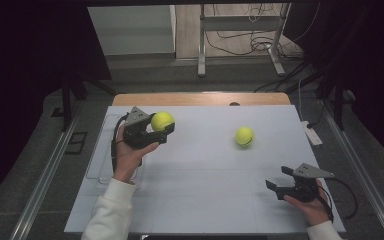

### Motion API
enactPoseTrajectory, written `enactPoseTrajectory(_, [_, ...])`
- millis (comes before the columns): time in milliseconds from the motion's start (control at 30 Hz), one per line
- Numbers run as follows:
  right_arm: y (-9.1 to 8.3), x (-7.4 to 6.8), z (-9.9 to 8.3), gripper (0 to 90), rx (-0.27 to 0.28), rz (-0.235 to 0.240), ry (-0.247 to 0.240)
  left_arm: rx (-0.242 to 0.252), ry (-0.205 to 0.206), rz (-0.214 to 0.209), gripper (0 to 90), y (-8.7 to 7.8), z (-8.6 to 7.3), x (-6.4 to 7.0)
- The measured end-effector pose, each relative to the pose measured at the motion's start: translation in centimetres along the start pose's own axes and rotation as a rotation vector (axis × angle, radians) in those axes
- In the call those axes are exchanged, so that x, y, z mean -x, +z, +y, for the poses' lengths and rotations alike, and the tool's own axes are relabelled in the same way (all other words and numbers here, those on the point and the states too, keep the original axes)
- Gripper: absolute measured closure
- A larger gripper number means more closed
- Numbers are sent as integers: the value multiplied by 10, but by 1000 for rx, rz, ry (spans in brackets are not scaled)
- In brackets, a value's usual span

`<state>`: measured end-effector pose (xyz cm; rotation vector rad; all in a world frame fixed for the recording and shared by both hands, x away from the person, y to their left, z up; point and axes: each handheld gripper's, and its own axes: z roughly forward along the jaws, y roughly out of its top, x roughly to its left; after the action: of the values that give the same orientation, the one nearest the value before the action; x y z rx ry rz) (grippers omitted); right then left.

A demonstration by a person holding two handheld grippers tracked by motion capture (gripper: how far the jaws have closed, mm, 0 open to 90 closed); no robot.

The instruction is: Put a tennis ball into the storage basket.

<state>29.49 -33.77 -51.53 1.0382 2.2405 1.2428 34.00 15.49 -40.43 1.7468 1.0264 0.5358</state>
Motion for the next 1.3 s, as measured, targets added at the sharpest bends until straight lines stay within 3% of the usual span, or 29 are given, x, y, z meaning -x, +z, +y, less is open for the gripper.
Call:
enactPoseTrajectory(800, [3,1,2,159,17,20,13,4,-66,77,263,-9,-6,-31])
enactPoseTrajectory(1300, [1,-1,2,159,14,9,3,7,-76,101,263,-12,-8,-45])
